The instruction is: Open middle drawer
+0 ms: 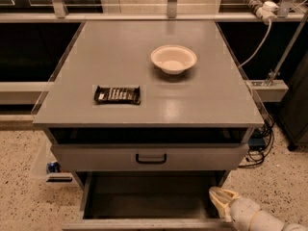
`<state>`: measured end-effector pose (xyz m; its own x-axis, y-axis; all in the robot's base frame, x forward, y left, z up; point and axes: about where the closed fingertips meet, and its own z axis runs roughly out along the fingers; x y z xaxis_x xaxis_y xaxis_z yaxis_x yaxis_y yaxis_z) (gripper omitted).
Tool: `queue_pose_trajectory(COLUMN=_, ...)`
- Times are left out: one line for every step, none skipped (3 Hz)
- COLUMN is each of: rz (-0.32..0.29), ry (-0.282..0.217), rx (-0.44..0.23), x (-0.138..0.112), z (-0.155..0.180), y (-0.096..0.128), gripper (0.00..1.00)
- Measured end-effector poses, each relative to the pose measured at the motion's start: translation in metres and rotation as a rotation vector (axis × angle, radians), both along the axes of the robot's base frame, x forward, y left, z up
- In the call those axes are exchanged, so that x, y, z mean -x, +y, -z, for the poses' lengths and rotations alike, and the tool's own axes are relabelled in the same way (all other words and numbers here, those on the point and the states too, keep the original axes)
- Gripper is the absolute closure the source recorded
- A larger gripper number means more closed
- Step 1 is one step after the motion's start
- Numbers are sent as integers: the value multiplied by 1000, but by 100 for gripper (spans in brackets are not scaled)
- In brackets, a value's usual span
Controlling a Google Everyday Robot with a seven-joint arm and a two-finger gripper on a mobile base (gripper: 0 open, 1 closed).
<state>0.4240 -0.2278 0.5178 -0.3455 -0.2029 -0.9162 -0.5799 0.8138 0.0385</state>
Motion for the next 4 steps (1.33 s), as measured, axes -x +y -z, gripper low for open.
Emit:
queue_pose_trajectory(rz=0, ry=0, rx=0, x=0, z=0, y=0, gripper=34)
queue_pose_trajectory(rz=0, ry=0, rx=0, x=0, z=0, y=0, gripper=12)
queue_pose_trajectory(rz=0, ry=0, rx=0, x=0, z=0, y=0, gripper=0)
queue_pose_trajectory(rz=0, ry=0, rx=0, x=0, z=0, y=0, gripper=0)
